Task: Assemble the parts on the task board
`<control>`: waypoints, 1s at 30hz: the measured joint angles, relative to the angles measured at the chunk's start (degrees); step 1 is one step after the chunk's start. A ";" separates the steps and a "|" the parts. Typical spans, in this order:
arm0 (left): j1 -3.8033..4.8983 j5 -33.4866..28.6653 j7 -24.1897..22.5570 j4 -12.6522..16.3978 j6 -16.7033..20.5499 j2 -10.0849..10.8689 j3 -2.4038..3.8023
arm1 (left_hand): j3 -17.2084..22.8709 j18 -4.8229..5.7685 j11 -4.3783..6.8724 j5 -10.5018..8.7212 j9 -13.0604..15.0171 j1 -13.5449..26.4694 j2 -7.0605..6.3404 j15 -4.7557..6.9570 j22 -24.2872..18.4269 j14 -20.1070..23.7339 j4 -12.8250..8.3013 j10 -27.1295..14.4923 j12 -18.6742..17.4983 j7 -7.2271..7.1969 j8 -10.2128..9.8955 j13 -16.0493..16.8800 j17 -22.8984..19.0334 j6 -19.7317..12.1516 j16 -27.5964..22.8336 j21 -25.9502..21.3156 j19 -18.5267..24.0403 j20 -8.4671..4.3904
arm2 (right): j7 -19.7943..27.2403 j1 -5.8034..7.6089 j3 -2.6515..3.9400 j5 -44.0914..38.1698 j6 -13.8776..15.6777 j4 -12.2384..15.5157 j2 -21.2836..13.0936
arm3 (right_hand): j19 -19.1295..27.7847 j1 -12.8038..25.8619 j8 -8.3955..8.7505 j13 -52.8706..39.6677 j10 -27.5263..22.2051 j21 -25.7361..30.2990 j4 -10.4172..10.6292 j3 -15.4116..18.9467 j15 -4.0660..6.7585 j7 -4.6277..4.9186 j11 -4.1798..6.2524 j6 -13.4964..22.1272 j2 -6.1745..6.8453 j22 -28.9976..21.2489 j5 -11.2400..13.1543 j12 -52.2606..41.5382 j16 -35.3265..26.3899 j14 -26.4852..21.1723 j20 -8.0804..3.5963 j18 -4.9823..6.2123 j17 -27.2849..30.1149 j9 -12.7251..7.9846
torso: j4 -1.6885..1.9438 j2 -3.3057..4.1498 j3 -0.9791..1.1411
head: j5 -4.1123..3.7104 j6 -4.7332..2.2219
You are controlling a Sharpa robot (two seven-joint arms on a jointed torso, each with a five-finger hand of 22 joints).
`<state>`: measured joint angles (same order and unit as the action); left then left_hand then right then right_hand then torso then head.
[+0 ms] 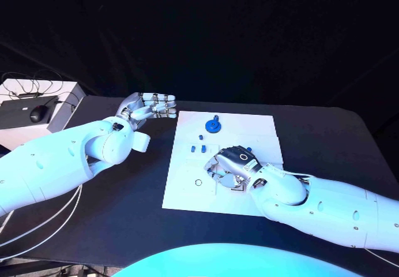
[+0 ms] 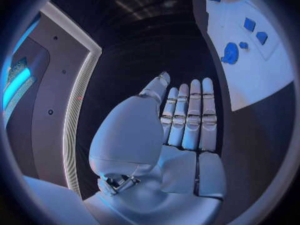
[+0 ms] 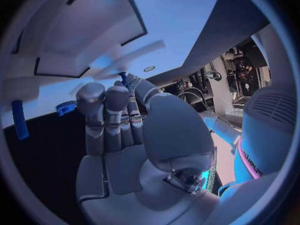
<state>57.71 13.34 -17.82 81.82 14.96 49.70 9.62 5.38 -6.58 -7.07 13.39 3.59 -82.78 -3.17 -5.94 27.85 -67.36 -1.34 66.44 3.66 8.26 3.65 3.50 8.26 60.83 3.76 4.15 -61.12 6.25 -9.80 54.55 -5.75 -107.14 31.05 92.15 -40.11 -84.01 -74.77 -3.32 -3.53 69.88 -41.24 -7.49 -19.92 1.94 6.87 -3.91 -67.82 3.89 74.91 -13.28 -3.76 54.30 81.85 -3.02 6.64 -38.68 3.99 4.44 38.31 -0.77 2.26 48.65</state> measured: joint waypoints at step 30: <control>0.00 0.00 0.06 -0.38 -0.01 0.00 0.00 | 0.00 -0.01 0.00 0.00 0.00 0.00 0.00 0.20 -0.52 0.20 0.00 0.00 0.00 0.21 0.00 0.00 0.00 -0.22 0.00 0.00 0.00 0.00 | 0.99 2.56 0.27 4.22 5.18 5.18 -6.07 | 0.11 -3.57 -0.01 0.05 -2.44 12.44 5.36 4.35 -1.02 -0.23 -0.57 4.24 3.72 0.03 0.51 0.00 -1.08 0.30 1.73 2.79 1.22 -0.14 | -0.08 -0.06 0.13 | -0.41 -0.70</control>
<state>57.71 13.34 -17.76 81.43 14.95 49.70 9.62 5.38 -6.58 -7.07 13.39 3.59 -82.78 -3.16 -5.74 27.33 -67.15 -1.34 66.44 3.66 8.48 3.65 3.50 8.26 60.61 3.76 4.15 -61.12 6.25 -8.81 57.11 -5.49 -102.92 36.23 97.33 -46.19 -83.90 -78.34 -3.32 -3.48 67.44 -28.80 -2.12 -15.57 0.93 6.64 -4.48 -63.59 7.62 74.94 -12.77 -3.76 53.22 82.14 -1.29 9.43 -37.46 3.85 4.36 38.25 -0.65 1.85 47.95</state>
